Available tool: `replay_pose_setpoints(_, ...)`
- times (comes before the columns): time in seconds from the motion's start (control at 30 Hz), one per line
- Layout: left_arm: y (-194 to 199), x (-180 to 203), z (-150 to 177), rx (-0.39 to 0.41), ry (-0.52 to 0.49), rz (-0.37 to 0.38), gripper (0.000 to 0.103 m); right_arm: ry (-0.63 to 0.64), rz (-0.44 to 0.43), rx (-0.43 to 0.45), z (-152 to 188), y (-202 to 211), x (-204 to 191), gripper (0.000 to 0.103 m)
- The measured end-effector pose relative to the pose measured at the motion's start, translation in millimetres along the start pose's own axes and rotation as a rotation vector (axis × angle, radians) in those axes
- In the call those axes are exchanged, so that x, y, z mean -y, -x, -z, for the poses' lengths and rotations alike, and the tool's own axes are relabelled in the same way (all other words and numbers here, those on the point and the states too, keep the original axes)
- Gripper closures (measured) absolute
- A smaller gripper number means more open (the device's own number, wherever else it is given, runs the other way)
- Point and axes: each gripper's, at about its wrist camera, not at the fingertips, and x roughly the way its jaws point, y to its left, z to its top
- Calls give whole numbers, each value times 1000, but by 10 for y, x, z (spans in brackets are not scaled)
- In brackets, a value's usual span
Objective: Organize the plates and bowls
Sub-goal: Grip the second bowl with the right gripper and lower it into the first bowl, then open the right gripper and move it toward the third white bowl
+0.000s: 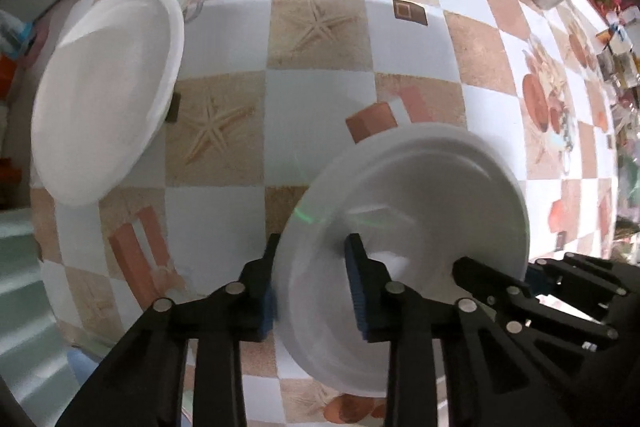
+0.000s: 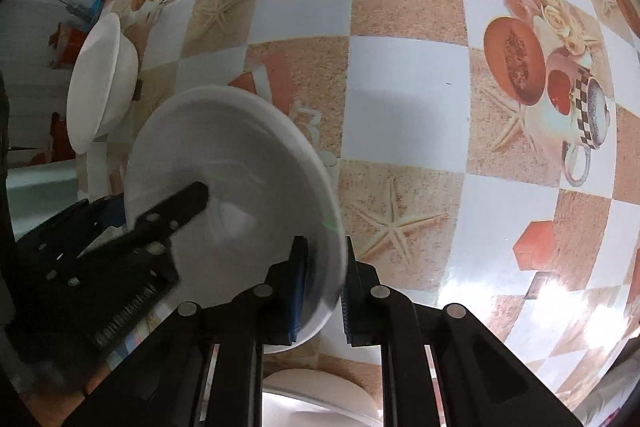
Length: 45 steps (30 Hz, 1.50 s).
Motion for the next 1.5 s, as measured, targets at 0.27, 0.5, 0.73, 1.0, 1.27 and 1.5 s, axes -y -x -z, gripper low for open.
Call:
replay_pose_setpoints(0.27,345,266,65,49,-46,1,75,-41,-21,39,42,216,50,87)
replay_pose_setpoints(0.5,730,487,374,78,-115,16,75,-72,-53,63,296,473,156,86)
replay_pose_setpoints(0.73,744,634,725,51,-194,17,75,-106,-53,63,760,689,306,86)
replay_pose_setpoints(1.0,653,845,1118,-7,-307,5,75,-176,-49,33,1319,621,385,86)
replay_pose_setpoints(1.27,619,762,1267,-59,-335,-9,34,-215,-48,-16,1517,510,510,86)
replay_pose_setpoints(1.5,697,464,1326,-74,-285,-6,25,-291,-17,8,1616,620,784,5)
